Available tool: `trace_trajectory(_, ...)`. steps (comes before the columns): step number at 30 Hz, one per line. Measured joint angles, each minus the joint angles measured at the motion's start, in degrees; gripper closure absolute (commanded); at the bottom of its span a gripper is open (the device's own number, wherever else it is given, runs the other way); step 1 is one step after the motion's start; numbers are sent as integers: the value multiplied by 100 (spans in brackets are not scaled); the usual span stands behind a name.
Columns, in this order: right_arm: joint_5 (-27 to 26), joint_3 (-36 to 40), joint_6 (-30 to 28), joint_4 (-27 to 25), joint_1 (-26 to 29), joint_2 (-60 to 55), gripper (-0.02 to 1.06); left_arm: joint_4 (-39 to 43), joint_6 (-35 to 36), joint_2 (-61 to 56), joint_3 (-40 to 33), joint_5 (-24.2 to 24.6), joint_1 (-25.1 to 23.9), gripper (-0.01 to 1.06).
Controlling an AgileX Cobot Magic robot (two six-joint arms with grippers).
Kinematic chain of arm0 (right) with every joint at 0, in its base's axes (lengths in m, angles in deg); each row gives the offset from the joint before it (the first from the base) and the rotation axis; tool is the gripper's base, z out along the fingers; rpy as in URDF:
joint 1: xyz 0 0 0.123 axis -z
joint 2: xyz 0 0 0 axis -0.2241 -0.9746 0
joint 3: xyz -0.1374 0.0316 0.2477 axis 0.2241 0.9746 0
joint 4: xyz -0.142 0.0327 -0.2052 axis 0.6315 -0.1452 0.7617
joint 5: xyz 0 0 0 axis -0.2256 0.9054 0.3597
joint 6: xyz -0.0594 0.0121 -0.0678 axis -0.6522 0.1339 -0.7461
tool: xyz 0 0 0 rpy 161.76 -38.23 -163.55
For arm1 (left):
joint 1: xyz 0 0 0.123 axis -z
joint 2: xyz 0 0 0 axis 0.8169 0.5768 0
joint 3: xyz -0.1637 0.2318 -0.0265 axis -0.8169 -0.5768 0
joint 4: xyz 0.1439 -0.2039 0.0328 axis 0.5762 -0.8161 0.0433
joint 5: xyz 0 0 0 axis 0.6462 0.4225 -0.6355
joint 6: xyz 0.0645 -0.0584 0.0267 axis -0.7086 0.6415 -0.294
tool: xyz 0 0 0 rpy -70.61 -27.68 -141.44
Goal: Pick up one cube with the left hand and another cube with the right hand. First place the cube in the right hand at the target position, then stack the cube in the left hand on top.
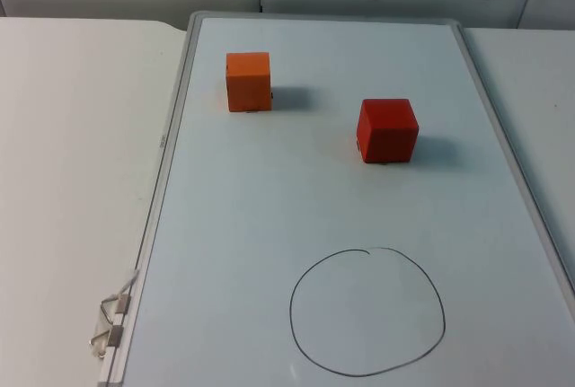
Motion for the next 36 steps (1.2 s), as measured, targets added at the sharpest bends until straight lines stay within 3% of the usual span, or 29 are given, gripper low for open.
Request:
trace_trajectory(31, -553, -480, 856, 102, 0, -2050, 2, 0, 0, 0, 0, 0, 0, 0)
trace_trajectory(36, -578, -483, 859, 90, 0, -2149, 18, 0, 0, 0, 0, 0, 0, 0)
